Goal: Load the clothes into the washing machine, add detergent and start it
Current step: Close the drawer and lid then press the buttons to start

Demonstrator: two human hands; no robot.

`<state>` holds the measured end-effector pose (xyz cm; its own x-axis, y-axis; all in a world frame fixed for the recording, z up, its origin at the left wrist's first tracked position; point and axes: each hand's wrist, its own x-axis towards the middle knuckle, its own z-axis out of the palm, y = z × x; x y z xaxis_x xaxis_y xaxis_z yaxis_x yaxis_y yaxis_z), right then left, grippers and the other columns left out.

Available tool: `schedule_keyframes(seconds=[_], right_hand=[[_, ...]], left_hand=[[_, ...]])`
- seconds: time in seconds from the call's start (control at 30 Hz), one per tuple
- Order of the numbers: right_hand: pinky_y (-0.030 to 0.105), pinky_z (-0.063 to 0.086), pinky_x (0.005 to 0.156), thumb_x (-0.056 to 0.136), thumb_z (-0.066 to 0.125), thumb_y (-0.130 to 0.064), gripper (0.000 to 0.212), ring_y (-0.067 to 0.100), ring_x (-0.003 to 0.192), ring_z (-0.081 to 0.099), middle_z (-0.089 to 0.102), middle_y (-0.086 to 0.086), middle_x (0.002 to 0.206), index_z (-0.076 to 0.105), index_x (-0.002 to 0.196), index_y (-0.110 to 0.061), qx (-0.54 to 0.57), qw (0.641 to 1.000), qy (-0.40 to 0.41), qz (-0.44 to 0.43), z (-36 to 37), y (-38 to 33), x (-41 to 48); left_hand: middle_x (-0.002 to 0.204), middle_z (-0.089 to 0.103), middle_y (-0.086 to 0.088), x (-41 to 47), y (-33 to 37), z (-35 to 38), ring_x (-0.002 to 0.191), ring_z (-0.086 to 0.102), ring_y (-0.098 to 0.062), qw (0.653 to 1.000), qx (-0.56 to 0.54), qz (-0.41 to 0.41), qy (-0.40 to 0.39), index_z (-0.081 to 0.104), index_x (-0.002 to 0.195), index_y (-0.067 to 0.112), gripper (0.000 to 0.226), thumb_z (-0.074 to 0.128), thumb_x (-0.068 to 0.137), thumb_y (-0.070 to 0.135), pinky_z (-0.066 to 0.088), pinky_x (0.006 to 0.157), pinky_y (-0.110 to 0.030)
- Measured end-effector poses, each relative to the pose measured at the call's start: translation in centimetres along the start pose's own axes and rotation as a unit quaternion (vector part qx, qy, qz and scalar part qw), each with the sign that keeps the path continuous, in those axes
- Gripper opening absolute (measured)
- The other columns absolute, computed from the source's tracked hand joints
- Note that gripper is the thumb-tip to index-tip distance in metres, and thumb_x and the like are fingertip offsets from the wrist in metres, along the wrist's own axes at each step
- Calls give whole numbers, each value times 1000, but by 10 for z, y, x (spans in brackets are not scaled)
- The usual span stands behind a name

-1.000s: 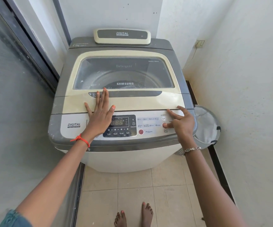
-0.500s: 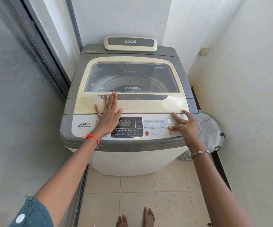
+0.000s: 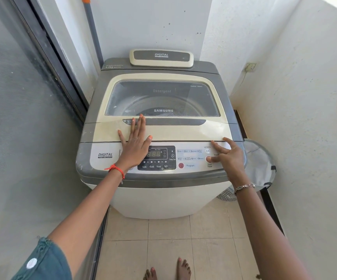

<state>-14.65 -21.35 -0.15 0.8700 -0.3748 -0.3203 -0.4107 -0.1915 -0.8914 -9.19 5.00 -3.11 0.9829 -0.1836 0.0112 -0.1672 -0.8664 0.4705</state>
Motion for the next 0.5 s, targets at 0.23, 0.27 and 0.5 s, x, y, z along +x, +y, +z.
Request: schedule_keyframes(seconds=[0.23, 0.27, 0.5], right_hand=[[16, 40, 83, 59, 79, 8, 79, 6, 107, 52, 61, -19, 92, 52, 130, -10, -14, 1000, 0, 0, 0, -3, -2], [12, 41, 78, 59, 79, 9, 79, 6, 106, 52, 63, -17, 95, 52, 130, -9, -14, 1000, -1, -2, 0, -3, -2], [-9, 36, 57, 60, 79, 9, 76, 4, 103, 47, 62, -12, 104, 53, 130, -8, -12, 1000, 3, -16, 0, -4, -4]], left_hand=[[155, -22, 7, 0, 0, 1, 141, -23, -11, 1000, 11, -1, 5, -19, 146, 21, 62, 23, 102, 30, -20, 107, -55], [155, -22, 8, 0, 0, 1, 141, -23, -10, 1000, 10, 0, 6, -19, 146, 21, 62, 23, 102, 30, -19, 107, -55], [155, -20, 8, 1, -2, 2, 142, -21, -10, 1000, 8, 2, 14, -16, 147, 20, 62, 25, 101, 28, -18, 108, -56]])
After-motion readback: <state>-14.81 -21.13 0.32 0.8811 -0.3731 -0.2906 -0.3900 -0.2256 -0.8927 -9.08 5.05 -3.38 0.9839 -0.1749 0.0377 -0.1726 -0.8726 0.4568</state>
